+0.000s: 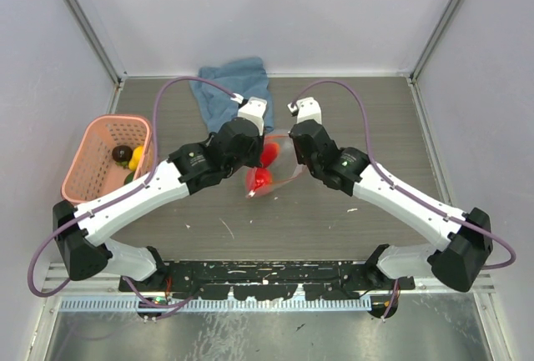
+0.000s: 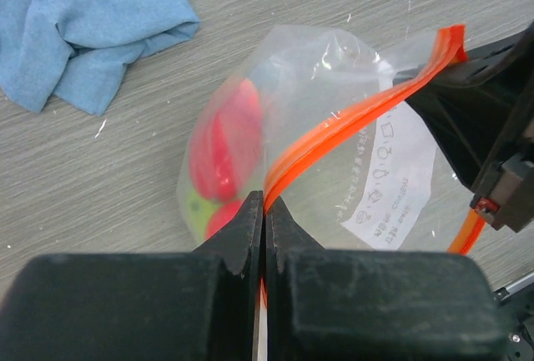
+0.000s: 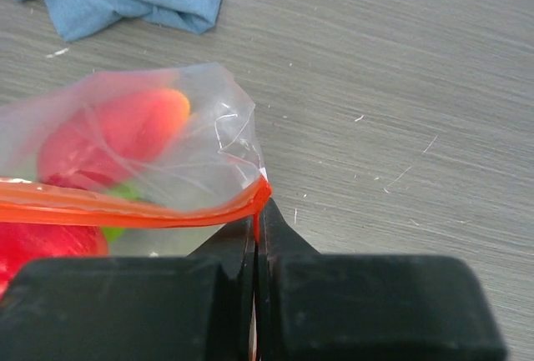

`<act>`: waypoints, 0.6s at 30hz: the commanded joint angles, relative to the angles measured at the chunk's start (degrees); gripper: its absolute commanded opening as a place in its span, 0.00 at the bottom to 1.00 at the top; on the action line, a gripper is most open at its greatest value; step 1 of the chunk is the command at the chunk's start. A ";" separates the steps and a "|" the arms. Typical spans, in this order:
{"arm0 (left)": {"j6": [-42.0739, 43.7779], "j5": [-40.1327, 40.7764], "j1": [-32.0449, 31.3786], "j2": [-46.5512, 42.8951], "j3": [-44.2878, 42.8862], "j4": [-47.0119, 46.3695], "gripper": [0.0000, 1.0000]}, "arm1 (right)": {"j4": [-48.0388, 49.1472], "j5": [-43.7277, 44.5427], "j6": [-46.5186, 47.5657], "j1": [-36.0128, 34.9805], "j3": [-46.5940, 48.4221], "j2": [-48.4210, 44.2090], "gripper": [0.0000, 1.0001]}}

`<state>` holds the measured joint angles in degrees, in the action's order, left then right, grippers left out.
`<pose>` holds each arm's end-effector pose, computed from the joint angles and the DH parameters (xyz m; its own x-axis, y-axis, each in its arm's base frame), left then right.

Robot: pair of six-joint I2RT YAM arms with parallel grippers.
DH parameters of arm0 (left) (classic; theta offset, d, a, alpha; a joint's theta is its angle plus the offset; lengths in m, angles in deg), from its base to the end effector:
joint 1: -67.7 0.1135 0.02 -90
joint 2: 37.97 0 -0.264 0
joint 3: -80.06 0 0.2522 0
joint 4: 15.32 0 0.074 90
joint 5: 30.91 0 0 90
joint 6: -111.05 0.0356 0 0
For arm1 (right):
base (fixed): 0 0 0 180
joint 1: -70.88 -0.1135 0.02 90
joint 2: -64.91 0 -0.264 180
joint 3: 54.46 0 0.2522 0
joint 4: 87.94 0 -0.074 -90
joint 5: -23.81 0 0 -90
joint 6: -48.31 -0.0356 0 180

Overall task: Place the food in the zip-top bag and seal the zipper
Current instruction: Adjust the zipper food storage bag at the center of the board.

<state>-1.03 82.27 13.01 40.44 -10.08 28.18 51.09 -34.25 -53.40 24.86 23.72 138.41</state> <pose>0.1875 -0.2405 0.3672 -0.4913 0.0958 -0.8657 0.4015 0.9069 -0.1275 0.2082 0.1887 0.3255 -0.4663 -0.2352 -0.8528 -0.2246 0.9639 -0.1430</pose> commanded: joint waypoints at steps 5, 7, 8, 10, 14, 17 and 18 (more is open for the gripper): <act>-1.51 -2.21 0.19 -1.69 0.19 -5.09 0.01 | 6.28 4.38 2.94 0.23 1.54 -4.49 0.01; -1.65 -2.50 0.13 -1.85 0.29 -5.15 0.05 | 6.28 4.12 3.41 0.23 2.12 -3.80 0.01; -1.72 -2.58 0.12 -1.79 0.27 -5.13 0.07 | 6.37 3.95 3.54 0.23 2.29 -3.42 0.01; -1.81 -2.80 0.14 -1.93 0.31 -5.20 0.13 | 6.75 3.81 3.60 0.22 2.28 -3.20 0.01; -1.94 -3.33 0.16 -3.10 0.10 -5.09 0.29 | 7.33 3.91 3.87 0.22 2.50 -3.14 0.01; -2.00 -3.50 0.14 -4.77 -0.06 -4.52 0.43 | 7.42 4.28 4.18 0.22 3.02 -3.10 0.01; -1.95 -3.51 0.20 -5.13 -0.08 -4.18 0.49 | 7.43 4.49 4.29 0.23 3.14 -3.05 0.01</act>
<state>-2.52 79.18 13.01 39.50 -9.73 26.17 54.90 -31.65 -50.14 24.89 23.79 135.52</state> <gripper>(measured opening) 0.411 0.044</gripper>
